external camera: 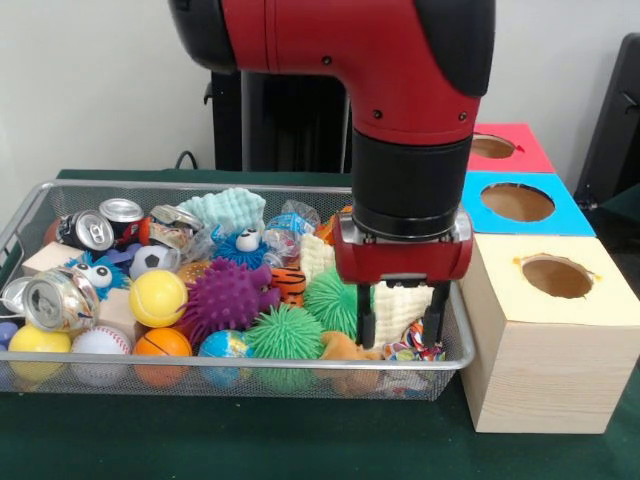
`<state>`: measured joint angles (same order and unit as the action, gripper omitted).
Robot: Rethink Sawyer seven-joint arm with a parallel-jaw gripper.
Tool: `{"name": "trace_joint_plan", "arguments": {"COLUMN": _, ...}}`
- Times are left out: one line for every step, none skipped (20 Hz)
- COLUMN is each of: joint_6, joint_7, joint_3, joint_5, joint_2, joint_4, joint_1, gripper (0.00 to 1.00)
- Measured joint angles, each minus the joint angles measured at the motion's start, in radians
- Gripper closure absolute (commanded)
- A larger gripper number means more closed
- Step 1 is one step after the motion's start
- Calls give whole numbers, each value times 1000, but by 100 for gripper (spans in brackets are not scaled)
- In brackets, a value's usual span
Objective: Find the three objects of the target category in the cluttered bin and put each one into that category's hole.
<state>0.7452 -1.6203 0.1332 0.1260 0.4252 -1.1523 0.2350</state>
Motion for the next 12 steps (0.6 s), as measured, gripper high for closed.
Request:
{"name": "trace_joint_plan", "arguments": {"joint_6": -6, "joint_7": 0, "joint_3": 0, "joint_5": 1, "joint_2": -4, "joint_4": 0, "joint_1": 2, "gripper": 0}}
{"name": "trace_joint_plan", "arguments": {"joint_6": -11, "joint_7": 0, "joint_3": 0, "joint_5": 1, "joint_2": -8, "joint_4": 0, "joint_1": 4, "gripper": 0}}
{"name": "trace_joint_plan", "arguments": {"joint_6": -15, "joint_7": 0, "joint_3": 1, "joint_5": 1, "joint_2": -11, "joint_4": 0, "joint_1": 6, "gripper": 0}}
{"name": "trace_joint_plan", "arguments": {"joint_6": -22, "joint_7": 0, "joint_3": 1, "joint_5": 1, "joint_2": -15, "joint_4": 0, "joint_1": 10, "gripper": 0}}
{"name": "trace_joint_plan", "arguments": {"joint_6": -31, "joint_7": 0, "joint_3": 1, "joint_5": 2, "joint_2": -20, "joint_4": 0, "joint_1": 14, "gripper": 0}}
{"name": "trace_joint_plan", "arguments": {"joint_6": -40, "joint_7": 0, "joint_3": 1, "joint_5": 2, "joint_2": -24, "joint_4": 0, "joint_1": 18, "gripper": 0}}
{"name": "trace_joint_plan", "arguments": {"joint_6": -51, "joint_7": 0, "joint_3": 1, "joint_5": 2, "joint_2": -29, "joint_4": 0, "joint_1": 23, "gripper": 0}}
{"name": "trace_joint_plan", "arguments": {"joint_6": -66, "joint_7": 0, "joint_3": 1, "joint_5": 3, "joint_2": -34, "joint_4": 0, "joint_1": 29, "gripper": 0}}
{"name": "trace_joint_plan", "arguments": {"joint_6": -79, "joint_7": 0, "joint_3": 1, "joint_5": 4, "joint_2": -37, "joint_4": -1, "joint_1": 34, "gripper": 0}}
{"name": "trace_joint_plan", "arguments": {"joint_6": -90, "joint_7": 0, "joint_3": 1, "joint_5": 4, "joint_2": -39, "joint_4": -3, "joint_1": 37, "gripper": 0}}
{"name": "trace_joint_plan", "arguments": {"joint_6": -100, "joint_7": 0, "joint_3": 1, "joint_5": 5, "joint_2": -41, "joint_4": -4, "joint_1": 39, "gripper": 0}}
{"name": "trace_joint_plan", "arguments": {"joint_6": -113, "joint_7": 0, "joint_3": 1, "joint_5": 5, "joint_2": -42, "joint_4": -8, "joint_1": 42, "gripper": 0}}
